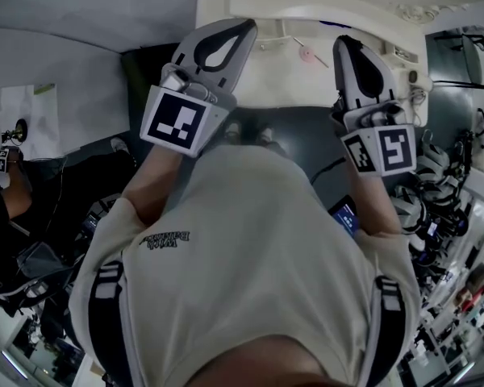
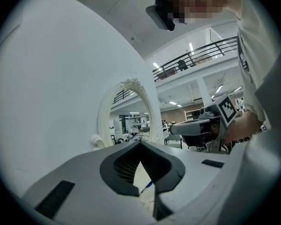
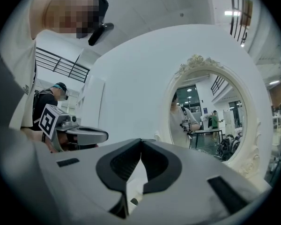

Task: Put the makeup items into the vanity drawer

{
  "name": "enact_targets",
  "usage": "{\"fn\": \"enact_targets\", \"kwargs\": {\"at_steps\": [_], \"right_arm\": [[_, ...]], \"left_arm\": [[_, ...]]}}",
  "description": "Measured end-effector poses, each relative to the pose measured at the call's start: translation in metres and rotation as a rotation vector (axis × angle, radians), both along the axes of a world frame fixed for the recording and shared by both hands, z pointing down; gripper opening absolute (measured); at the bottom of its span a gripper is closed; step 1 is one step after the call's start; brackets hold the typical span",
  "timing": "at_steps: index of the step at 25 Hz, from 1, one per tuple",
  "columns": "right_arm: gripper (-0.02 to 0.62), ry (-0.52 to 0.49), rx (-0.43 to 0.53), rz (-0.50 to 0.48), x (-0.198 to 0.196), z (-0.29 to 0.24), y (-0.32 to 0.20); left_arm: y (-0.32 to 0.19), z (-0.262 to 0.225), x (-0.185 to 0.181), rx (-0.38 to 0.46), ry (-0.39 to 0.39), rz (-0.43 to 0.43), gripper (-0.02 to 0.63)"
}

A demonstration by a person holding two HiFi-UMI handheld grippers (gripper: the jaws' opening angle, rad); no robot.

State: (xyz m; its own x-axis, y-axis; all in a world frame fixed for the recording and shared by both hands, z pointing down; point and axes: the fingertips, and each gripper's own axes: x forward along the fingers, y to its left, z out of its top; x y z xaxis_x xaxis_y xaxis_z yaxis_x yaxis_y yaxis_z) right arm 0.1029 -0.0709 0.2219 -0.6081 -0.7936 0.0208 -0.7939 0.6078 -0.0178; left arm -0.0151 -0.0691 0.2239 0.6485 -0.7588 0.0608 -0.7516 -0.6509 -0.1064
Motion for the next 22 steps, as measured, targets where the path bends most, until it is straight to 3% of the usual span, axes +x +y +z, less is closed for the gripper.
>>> {"fn": "enact_targets", "kwargs": {"at_steps": [12, 16, 22], "right_arm": [[0.026, 0.094, -0.072, 0.081, 0.028, 0.044, -0.043], [0.035, 0.132, -0.122, 0.100, 0.036, 0.074, -0.060], [0.074, 0.191, -0.232, 0.114, 0.046, 0.139, -0.090]], "left_arm": [[-0.046, 0.055, 0.041, -0.082, -0.038, 0.086, 0.014], [-0.067, 0.082, 0.051, -0.109, -0.074, 0.106, 0.014], [-0.089, 0.142, 0.073, -0.214, -0.118, 0.128, 0.014]]}}
